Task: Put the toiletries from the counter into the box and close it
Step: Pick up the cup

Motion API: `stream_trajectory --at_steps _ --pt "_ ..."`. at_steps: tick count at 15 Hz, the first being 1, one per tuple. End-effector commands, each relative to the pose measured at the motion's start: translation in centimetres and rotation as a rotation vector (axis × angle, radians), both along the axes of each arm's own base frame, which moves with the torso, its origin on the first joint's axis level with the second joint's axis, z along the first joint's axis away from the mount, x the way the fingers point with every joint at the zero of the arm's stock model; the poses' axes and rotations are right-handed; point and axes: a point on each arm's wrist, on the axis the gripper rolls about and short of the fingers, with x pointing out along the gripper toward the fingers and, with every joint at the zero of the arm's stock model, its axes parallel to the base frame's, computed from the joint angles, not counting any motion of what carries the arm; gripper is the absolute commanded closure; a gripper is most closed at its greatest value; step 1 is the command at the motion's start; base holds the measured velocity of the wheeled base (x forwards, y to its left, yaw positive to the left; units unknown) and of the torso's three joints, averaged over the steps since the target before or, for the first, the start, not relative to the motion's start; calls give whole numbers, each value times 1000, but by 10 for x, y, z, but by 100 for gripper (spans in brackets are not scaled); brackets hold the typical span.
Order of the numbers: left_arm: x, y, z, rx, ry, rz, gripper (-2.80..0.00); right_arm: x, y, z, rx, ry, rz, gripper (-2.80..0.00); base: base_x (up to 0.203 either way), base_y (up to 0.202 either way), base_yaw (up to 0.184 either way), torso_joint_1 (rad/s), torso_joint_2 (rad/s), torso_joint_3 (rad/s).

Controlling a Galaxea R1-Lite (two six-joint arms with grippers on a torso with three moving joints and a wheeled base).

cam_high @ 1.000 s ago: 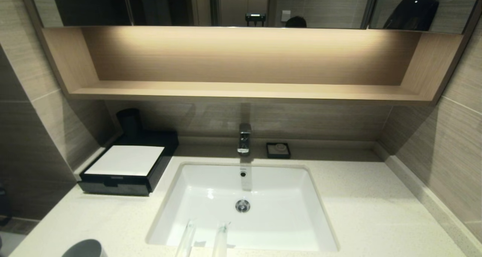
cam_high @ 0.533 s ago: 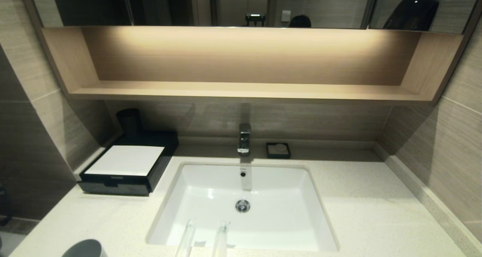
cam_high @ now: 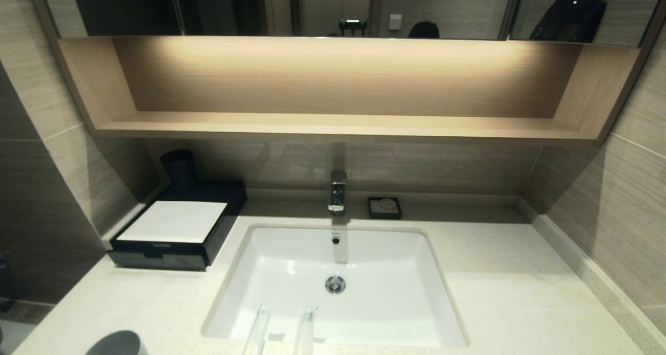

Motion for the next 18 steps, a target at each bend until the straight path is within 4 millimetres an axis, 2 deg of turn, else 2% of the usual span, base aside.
stream_trajectory --at_steps 1,18 --pt "0 0 0 2 -1 0 0 0 0 0 0 0 0 0 0 0 0 0 0 0" --pt "0 0 0 -7 -1 4 0 0 0 0 0 0 0 0 0 0 0 0 0 0"
